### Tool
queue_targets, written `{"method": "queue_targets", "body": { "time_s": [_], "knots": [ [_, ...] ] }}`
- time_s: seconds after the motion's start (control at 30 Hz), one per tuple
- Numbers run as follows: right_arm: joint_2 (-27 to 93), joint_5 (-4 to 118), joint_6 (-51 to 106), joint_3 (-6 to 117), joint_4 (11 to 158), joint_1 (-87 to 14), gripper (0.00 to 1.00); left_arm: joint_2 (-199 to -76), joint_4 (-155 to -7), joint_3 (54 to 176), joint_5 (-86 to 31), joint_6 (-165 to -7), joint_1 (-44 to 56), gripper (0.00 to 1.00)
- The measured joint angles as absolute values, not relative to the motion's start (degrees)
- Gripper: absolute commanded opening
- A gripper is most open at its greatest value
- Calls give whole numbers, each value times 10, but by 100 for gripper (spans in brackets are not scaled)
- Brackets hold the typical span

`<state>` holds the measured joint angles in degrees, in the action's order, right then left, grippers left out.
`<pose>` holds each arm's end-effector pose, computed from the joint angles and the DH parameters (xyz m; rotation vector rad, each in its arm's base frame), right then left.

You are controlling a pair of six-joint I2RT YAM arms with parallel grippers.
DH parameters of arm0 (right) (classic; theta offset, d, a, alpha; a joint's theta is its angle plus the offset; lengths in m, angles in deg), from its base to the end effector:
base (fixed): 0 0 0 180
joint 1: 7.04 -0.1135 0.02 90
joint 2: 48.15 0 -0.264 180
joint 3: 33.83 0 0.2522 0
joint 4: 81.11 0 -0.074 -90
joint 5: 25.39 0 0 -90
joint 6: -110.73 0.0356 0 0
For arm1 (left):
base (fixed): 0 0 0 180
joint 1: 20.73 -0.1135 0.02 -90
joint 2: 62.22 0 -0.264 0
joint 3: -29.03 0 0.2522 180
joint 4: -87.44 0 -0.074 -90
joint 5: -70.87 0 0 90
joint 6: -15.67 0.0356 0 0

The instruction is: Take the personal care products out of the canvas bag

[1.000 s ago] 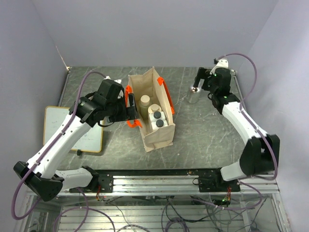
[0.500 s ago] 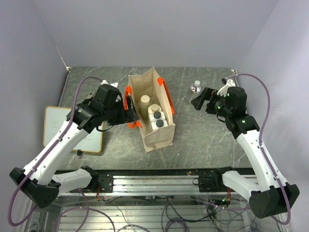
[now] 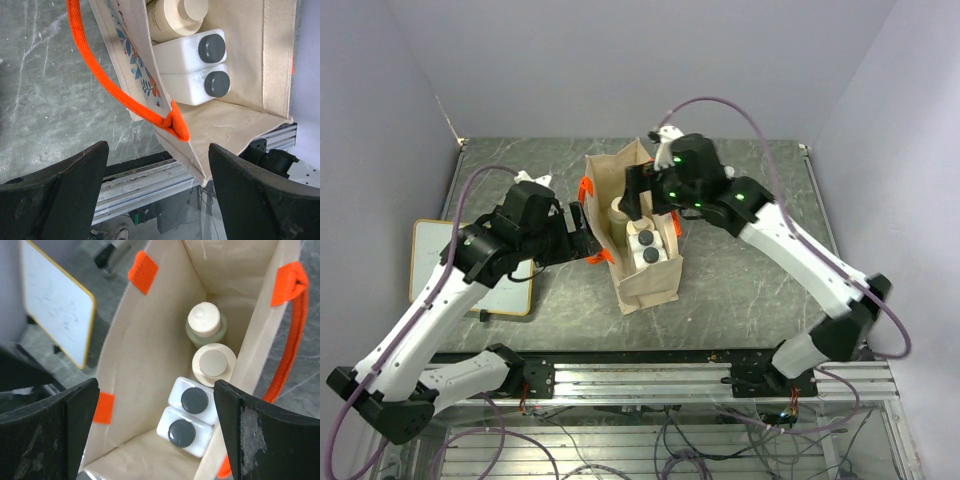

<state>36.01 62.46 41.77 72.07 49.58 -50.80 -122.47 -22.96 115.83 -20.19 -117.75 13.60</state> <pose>0.2335 0.2254 0.4188 -0.4442 2.0879 0.7269 0.1604 -0.1103 0.3806 -0.1827 2.4220 -0.6795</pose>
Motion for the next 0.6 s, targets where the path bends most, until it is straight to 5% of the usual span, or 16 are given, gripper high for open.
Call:
{"method": "queue_targets", "body": {
  "time_s": [0.6],
  "knots": [
    [694, 759, 350, 994, 345, -547, 100, -1161, -176, 1158, -189, -1181, 136, 93]
  ]
}}
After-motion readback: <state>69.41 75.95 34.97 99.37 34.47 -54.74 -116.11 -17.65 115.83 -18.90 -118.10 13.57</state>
